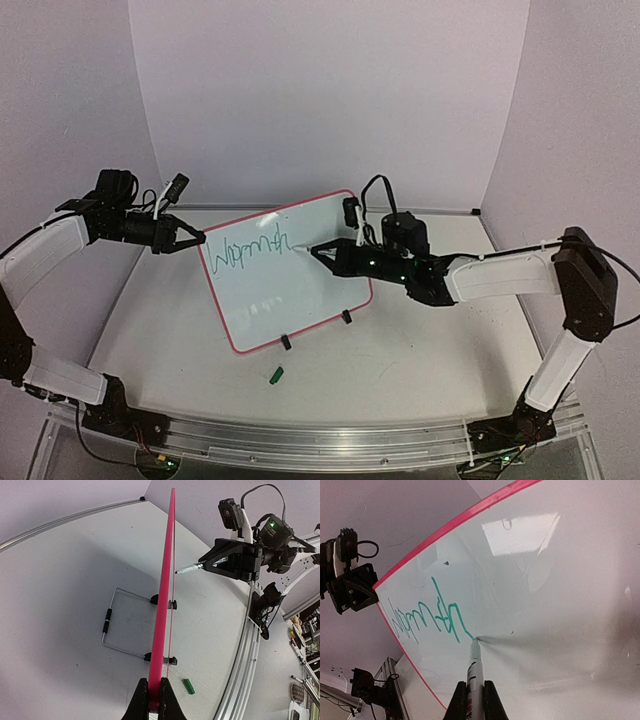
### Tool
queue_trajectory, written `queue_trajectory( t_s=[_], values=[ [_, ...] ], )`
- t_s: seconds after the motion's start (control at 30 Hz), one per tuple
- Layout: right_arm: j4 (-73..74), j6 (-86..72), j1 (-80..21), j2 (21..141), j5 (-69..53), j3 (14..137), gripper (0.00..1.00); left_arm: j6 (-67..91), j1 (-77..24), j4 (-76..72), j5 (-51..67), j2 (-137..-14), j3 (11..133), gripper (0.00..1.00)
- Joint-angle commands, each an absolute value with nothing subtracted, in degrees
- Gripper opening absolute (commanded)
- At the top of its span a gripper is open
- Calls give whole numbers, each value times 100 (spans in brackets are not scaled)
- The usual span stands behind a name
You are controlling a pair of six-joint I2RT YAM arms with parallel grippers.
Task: Write a sentence on the whiteboard
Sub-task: Write on the whiteboard with the whiteboard marker without the cap.
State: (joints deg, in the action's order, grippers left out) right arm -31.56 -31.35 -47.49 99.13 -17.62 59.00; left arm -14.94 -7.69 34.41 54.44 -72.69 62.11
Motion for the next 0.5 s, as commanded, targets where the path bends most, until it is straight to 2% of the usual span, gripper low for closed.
queue_trajectory(
  t_s=[0.0, 0.23, 0.47],
  values=[
    [-2919, -2686, -4704, 9203, -1620, 5920, 0, -1553, -890, 3552, 5423, -7287, 6243, 0],
    [-2301, -2280, -4591, 8826, -1668, 6026, 0, -1547, -912, 3551, 5419, -7283, 6245, 0],
    [-2290, -2324, -4269, 8989, -2163, 6136, 0, -1539, -937, 3558, 5376, -7269, 6228, 0]
  ],
)
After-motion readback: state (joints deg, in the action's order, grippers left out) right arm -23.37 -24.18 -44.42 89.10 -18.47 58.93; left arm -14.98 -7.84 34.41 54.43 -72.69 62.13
